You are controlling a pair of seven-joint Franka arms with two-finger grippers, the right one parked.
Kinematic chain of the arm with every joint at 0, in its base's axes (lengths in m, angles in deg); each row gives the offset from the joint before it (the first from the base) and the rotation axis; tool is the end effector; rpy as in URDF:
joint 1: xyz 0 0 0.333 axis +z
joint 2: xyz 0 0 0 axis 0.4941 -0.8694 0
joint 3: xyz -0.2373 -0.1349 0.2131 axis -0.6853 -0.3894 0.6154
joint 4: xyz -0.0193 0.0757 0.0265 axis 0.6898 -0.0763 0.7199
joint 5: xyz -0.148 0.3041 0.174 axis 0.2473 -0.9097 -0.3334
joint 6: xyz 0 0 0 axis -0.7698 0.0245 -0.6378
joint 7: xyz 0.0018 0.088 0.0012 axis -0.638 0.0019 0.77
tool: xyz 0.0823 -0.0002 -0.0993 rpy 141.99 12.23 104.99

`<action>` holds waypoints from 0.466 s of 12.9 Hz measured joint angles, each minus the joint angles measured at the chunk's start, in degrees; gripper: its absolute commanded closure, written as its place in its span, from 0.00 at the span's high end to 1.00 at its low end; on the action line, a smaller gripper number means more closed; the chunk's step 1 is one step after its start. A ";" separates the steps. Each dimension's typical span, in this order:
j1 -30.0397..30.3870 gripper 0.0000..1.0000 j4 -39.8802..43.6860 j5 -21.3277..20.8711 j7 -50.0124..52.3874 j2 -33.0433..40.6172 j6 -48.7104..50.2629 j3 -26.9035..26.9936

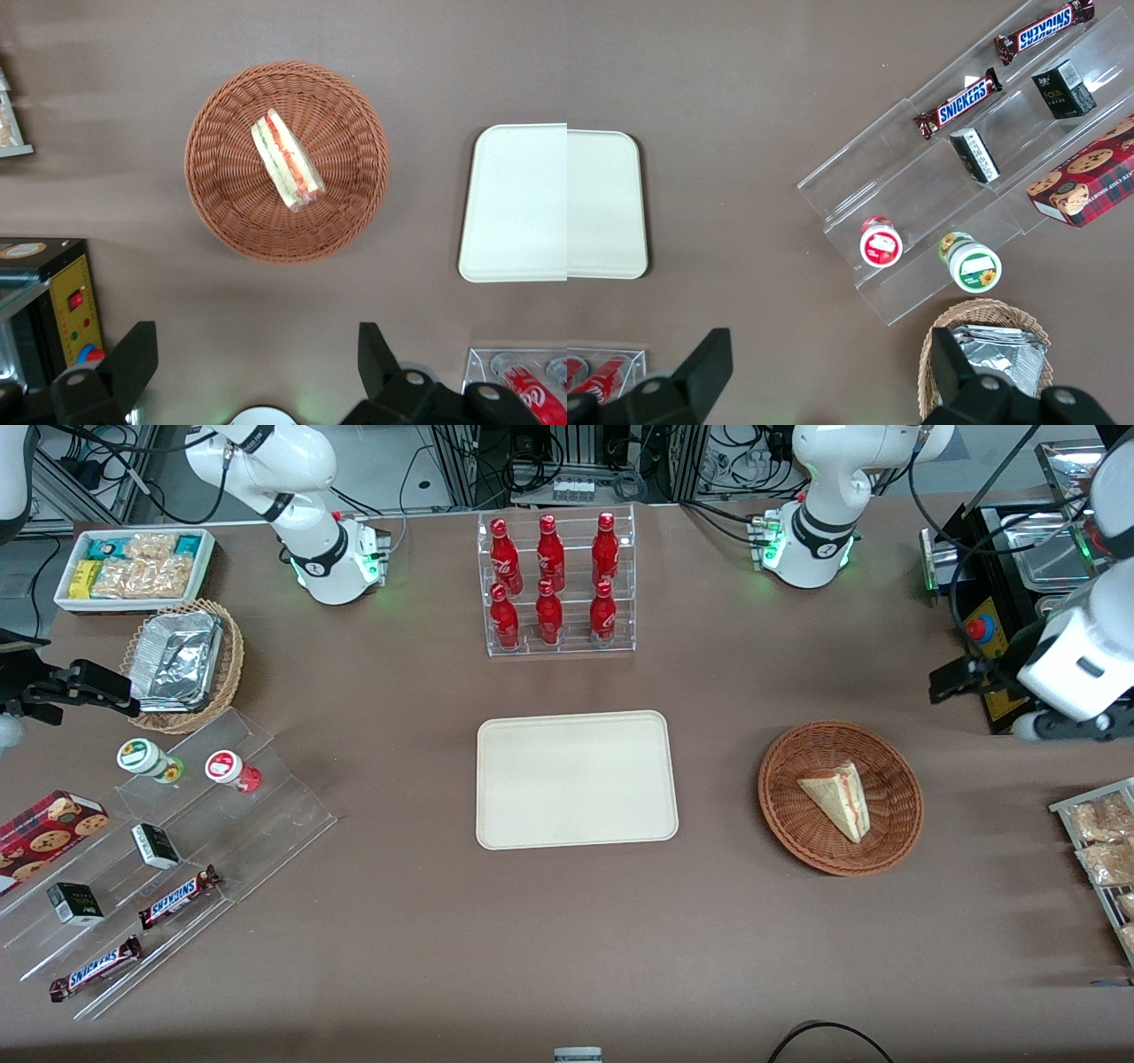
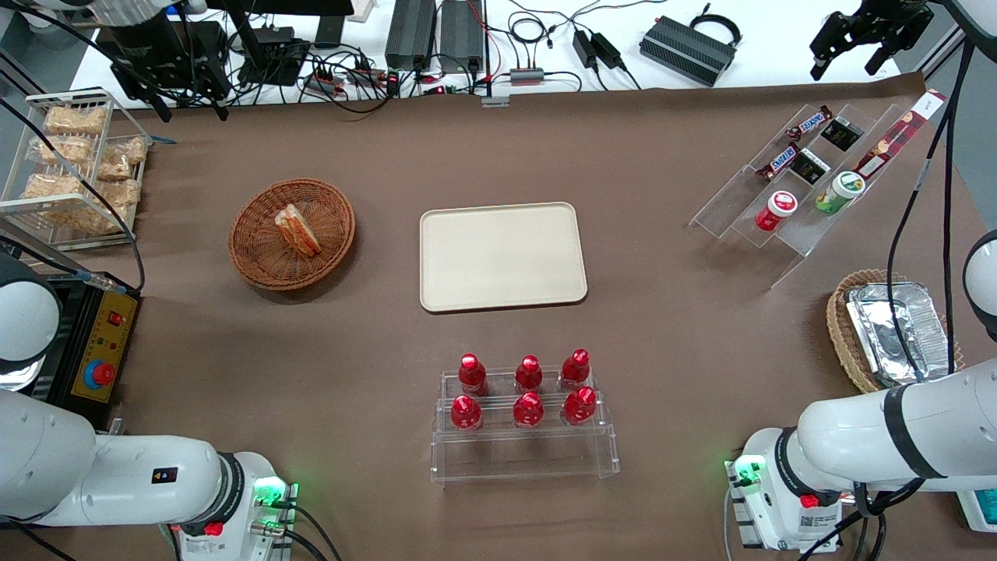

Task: Place sandwich from basket to tray
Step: 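Move the left gripper over the wicker basket toward the wrapped sandwich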

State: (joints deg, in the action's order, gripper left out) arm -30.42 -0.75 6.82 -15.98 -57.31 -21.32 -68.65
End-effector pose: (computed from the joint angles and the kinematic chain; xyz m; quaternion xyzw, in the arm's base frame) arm 0.5590 -0.0320 0.5808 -0.9974 -0.0103 0.0708 0.0063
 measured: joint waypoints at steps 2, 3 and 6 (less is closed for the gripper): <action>0.09 1.00 -4.98 -0.02 1.85 -0.09 -6.13 0.00; 0.09 1.00 -7.40 -0.02 3.52 -0.07 -9.17 0.00; 0.06 1.00 -14.41 -0.02 11.69 0.04 -18.03 -0.41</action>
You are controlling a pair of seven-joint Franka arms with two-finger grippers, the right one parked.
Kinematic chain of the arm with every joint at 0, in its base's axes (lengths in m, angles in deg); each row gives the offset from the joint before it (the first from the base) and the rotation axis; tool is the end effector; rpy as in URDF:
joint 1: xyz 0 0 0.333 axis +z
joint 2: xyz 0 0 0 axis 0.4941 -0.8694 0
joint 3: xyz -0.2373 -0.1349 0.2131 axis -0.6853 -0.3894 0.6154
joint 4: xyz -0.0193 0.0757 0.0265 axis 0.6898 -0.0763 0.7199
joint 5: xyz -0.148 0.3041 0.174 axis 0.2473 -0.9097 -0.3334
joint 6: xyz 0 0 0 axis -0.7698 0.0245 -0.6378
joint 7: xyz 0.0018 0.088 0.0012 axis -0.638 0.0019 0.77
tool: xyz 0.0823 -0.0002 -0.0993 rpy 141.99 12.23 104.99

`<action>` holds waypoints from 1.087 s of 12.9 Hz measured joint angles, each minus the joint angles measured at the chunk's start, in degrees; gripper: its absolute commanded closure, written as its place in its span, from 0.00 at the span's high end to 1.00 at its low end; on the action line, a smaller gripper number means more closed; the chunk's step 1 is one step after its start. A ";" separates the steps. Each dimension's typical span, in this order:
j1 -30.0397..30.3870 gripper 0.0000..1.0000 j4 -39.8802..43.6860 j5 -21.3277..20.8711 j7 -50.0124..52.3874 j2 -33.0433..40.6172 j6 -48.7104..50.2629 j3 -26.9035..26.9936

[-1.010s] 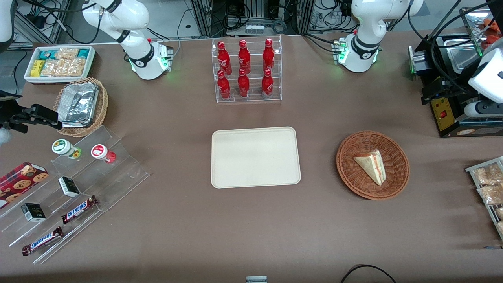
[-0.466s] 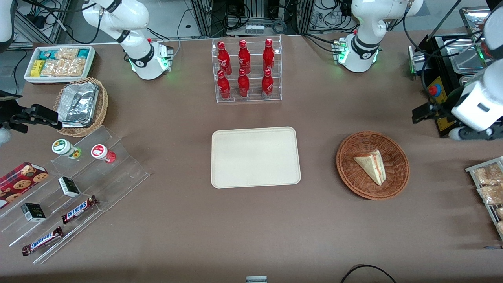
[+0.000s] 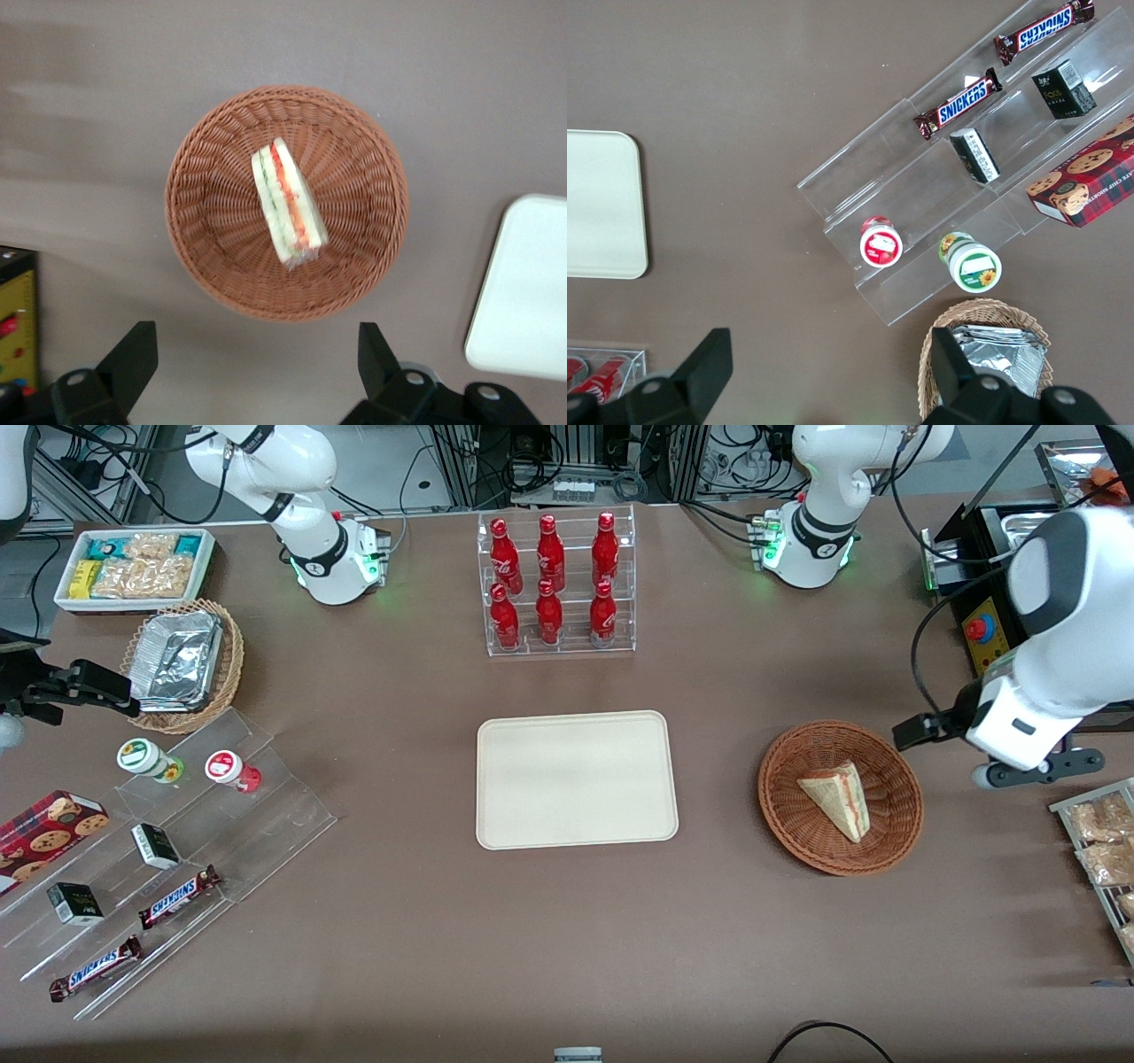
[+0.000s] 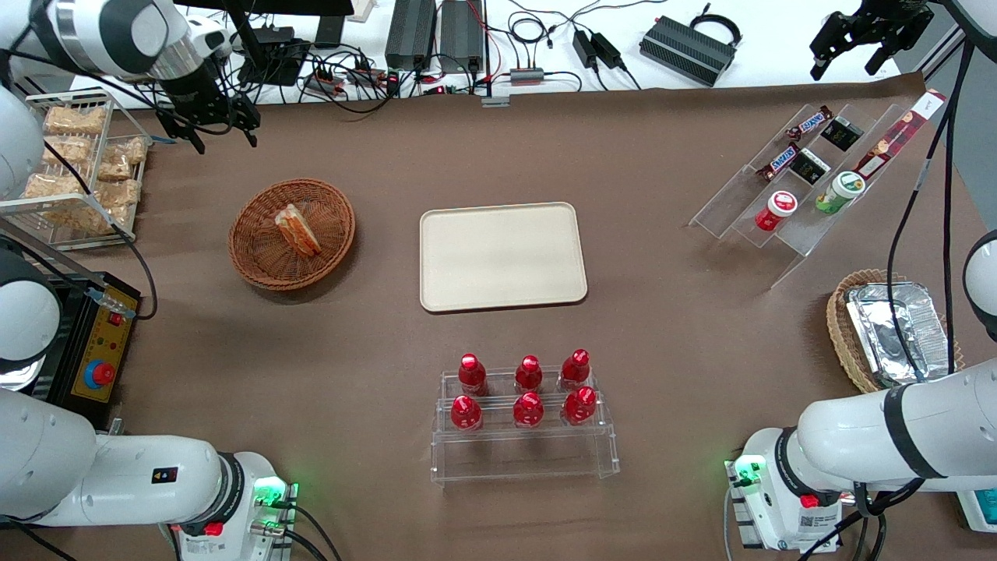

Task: Place sandwich from basket to tray
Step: 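Move the left gripper over the wicker basket toward the wrapped sandwich, then lower the left gripper and close it on the wrapped sandwich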

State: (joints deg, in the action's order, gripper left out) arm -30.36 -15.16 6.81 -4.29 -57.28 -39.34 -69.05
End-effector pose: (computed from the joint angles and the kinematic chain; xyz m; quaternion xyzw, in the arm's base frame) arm 0.5681 -0.0364 0.4903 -0.9934 -0.1081 0.0386 0.0077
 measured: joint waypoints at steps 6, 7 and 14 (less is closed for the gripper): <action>-0.63 1.00 -16.84 0.00 13.23 -0.25 -23.69 -0.51; -1.02 1.00 -19.25 0.00 14.13 -0.44 -26.33 -0.69; -1.30 1.00 -21.80 -0.82 14.65 -5.02 -30.17 -0.68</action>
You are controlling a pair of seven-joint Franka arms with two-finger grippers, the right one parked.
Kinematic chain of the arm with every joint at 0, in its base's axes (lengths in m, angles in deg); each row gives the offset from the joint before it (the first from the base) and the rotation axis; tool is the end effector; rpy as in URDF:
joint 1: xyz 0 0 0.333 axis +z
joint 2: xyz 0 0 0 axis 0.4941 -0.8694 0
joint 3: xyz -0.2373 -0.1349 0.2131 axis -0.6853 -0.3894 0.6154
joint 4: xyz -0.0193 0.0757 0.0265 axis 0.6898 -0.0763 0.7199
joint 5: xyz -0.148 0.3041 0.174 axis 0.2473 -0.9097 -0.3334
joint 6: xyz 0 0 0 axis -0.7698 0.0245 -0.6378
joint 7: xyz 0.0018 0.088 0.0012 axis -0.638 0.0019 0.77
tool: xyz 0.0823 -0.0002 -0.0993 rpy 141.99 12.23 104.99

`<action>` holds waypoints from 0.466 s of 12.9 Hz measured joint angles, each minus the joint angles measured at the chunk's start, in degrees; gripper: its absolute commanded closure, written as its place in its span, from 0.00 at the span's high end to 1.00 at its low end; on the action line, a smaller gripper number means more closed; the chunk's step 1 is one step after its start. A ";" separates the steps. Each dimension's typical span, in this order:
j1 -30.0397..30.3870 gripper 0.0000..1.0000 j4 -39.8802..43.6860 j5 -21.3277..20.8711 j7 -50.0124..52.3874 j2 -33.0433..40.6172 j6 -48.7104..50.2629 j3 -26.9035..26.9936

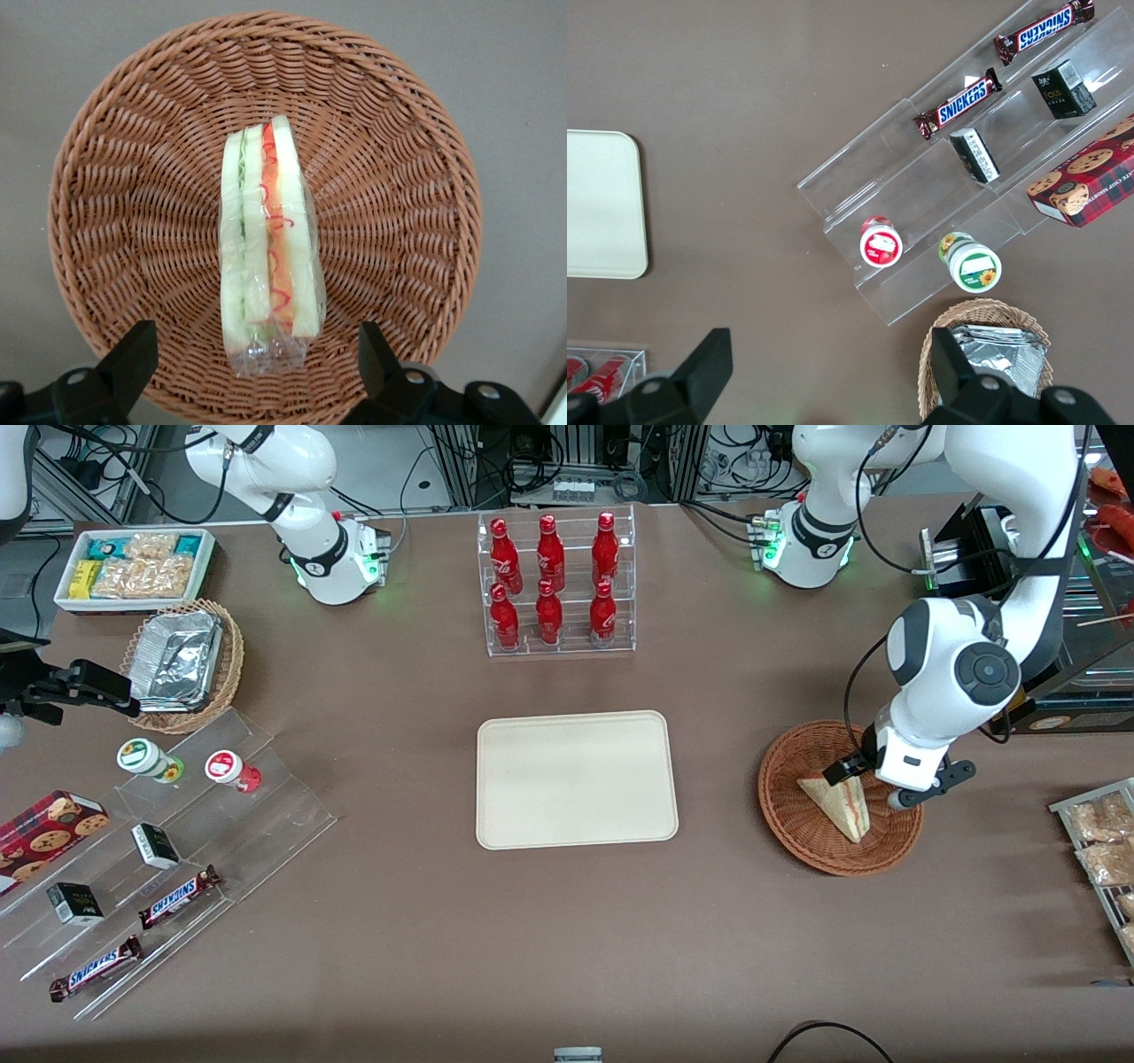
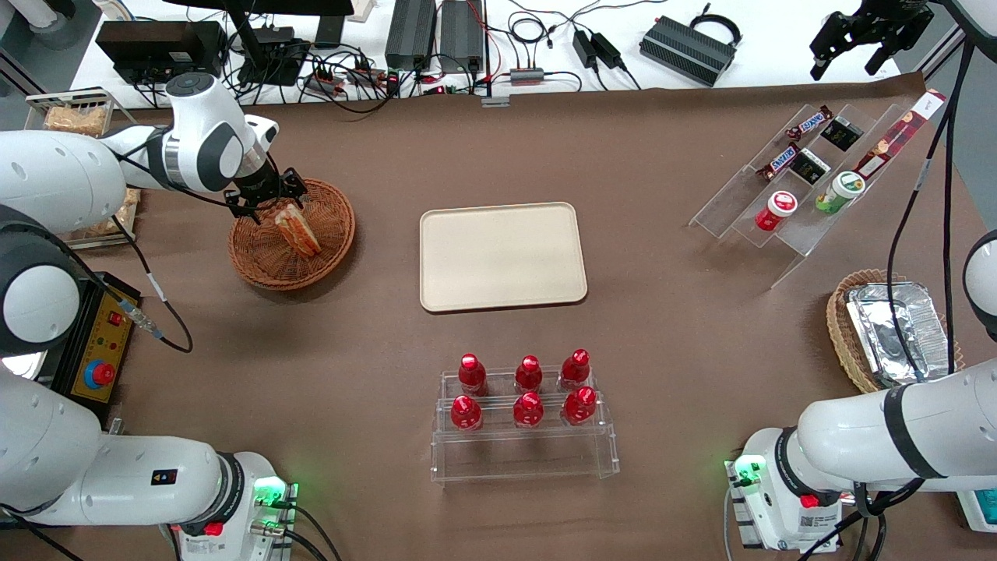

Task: Place sandwich from basket to tray
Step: 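Lower the left gripper and close it on the wrapped sandwich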

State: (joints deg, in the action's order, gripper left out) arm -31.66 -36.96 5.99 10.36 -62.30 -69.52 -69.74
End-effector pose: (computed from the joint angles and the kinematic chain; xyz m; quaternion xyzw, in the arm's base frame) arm 0.5428 -0.0543 0.3184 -0.9774 -0.2112 0.0088 0.0045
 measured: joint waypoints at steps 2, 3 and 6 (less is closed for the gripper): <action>0.01 1.00 -0.04 -0.04 0.00 -1.56 -1.95 0.11; 0.04 1.00 -0.10 -0.04 0.00 -2.38 -3.06 0.16; 0.12 1.00 -0.83 -0.05 0.11 -4.81 -6.19 0.30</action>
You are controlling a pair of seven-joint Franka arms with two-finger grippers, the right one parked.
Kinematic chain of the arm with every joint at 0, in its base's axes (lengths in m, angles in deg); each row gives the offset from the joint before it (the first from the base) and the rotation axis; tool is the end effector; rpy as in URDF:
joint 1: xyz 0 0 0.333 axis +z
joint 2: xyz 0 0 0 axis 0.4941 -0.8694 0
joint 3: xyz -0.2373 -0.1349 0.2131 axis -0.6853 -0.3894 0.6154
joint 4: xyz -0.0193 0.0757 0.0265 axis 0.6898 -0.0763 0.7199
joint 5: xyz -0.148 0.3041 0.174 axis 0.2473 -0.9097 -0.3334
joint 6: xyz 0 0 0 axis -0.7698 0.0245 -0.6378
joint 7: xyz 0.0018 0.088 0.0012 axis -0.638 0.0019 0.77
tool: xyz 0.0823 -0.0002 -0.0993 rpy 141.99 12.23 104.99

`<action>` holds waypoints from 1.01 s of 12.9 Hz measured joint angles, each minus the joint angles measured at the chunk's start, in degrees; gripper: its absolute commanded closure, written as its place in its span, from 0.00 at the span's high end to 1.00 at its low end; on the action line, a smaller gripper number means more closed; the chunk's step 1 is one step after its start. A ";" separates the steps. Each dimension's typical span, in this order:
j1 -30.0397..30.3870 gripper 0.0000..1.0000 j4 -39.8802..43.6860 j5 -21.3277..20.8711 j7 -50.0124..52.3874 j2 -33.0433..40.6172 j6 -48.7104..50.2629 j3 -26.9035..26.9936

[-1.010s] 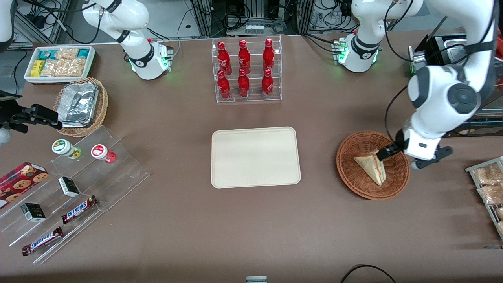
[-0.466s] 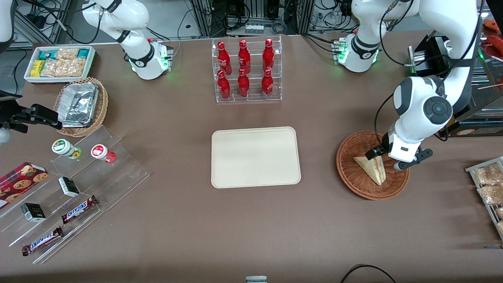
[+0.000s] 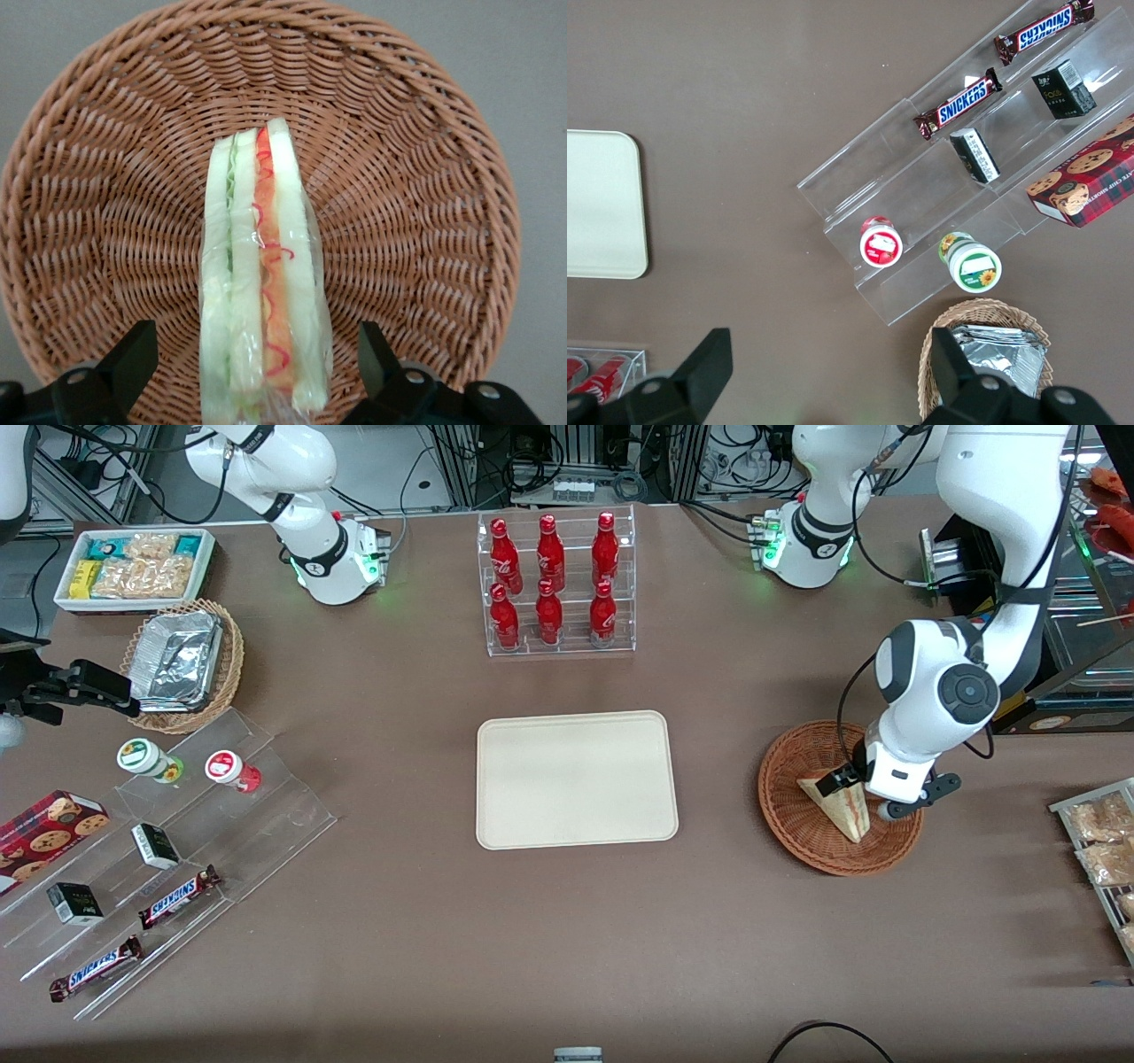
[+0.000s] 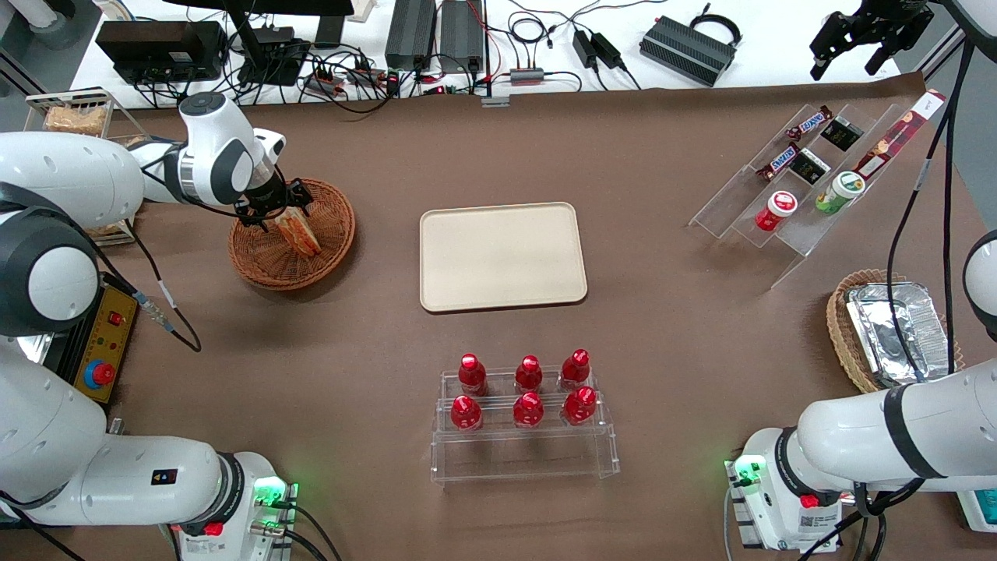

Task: Place sandwich from basket to tray
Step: 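Lower the left gripper and close it on the wrapped sandwich, then lift the sandwich and carry it with the left gripper over the beige tray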

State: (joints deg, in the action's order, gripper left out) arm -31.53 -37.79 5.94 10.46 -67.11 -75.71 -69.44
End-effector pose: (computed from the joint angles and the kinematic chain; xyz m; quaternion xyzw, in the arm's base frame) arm 0.5490 -0.0513 0.2760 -0.9766 -0.2152 0.0050 0.0006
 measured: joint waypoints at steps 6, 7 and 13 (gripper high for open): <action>0.01 0.00 -0.60 0.00 0.54 -1.24 -2.04 0.02; 0.01 0.00 -0.43 -0.01 0.54 -1.00 -1.58 0.02; -2.21 0.00 12.22 -0.26 0.54 5.04 21.97 -0.99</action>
State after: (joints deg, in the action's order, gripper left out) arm -33.74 -25.57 5.68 11.01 -62.07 -53.74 -70.43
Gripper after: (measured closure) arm 0.802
